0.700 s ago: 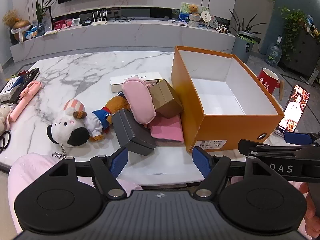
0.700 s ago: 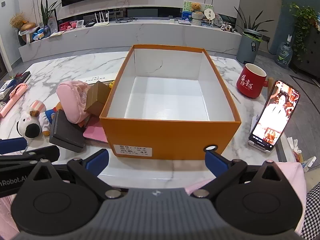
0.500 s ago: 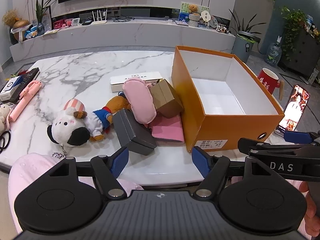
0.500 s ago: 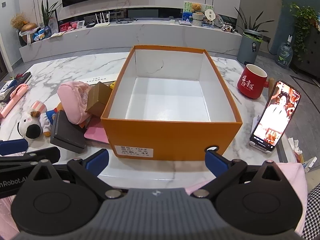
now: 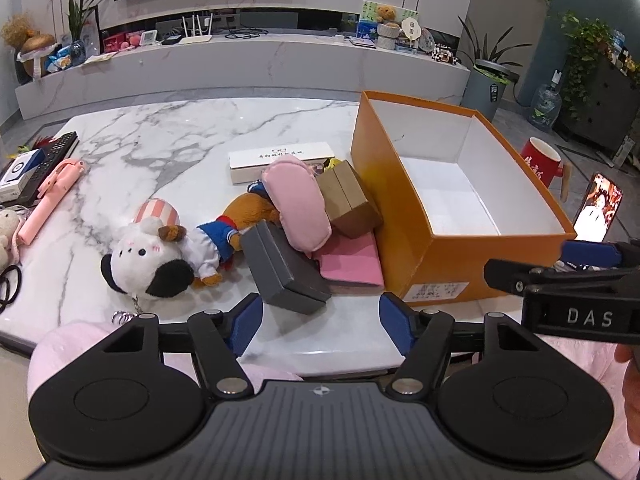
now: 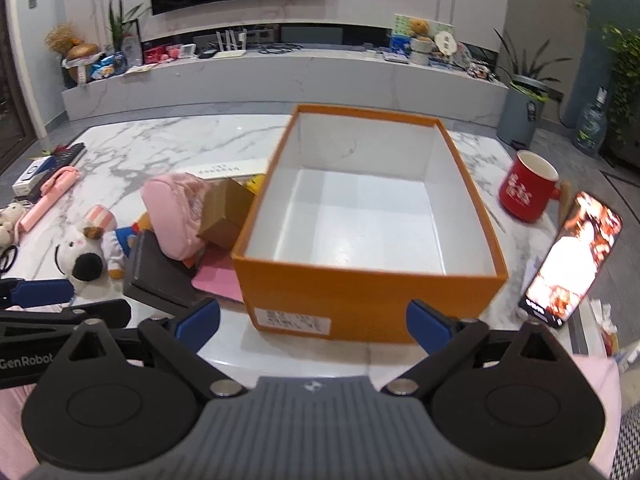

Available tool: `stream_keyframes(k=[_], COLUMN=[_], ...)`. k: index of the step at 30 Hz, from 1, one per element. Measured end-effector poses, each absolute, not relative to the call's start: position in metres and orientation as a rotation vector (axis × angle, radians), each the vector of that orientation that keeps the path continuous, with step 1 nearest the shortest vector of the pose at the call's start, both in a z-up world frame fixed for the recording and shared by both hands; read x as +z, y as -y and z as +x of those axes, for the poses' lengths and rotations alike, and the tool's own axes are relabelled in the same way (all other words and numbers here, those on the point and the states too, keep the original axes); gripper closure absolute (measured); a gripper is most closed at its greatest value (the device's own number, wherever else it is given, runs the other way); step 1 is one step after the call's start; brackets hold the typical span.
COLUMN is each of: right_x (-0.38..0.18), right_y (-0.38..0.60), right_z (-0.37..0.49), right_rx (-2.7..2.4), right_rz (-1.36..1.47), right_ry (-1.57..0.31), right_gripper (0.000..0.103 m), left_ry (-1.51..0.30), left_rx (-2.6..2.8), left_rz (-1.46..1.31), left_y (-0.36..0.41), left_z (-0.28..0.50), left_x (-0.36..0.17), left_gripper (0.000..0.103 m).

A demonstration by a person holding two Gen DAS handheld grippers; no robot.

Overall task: Organize objects
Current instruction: 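Move both grippers toward the pink plush bag beside the orange box, then grasp the pink plush bag with the right gripper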

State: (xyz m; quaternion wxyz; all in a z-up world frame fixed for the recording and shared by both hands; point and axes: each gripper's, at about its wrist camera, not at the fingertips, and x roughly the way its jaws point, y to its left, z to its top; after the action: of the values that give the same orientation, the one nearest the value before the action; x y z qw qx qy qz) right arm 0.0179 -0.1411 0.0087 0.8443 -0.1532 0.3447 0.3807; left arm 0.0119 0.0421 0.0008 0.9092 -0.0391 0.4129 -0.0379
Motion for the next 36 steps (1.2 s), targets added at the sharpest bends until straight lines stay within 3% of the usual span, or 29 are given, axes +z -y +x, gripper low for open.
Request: stream_keyframes(k=[8, 18, 29, 36], right_x=[0.025, 0.028, 0.001, -0.024], right_y=[0.103, 0.016, -0.097, -0.114], right_z=[0.027, 0.038, 0.063, 0.063], right_rx=[0.954, 1.124, 1.192, 1.173], right_rz=[-0.355, -0.341, -0.479, -0.550], right_ry=[-0.701, -0.779, -0.970, -1.067], right_gripper=[0.028, 0.028, 0.027, 0.030], left_ry=[-0.832, -0.894, -0.914, -0.931], left_rx=[-0.091, -0.133, -0.260, -0.306], left_rz=[-0.079, -0.005, -0.079, -0.142], left_y=[-0.068, -0.100, -0.109, -0.113], left_z=[0.039, 0.094, 0.135, 0.139], left_x=[0.014, -0.005, -0.027, -0.034], left_gripper=[0.032, 0.048, 0.054, 0.053])
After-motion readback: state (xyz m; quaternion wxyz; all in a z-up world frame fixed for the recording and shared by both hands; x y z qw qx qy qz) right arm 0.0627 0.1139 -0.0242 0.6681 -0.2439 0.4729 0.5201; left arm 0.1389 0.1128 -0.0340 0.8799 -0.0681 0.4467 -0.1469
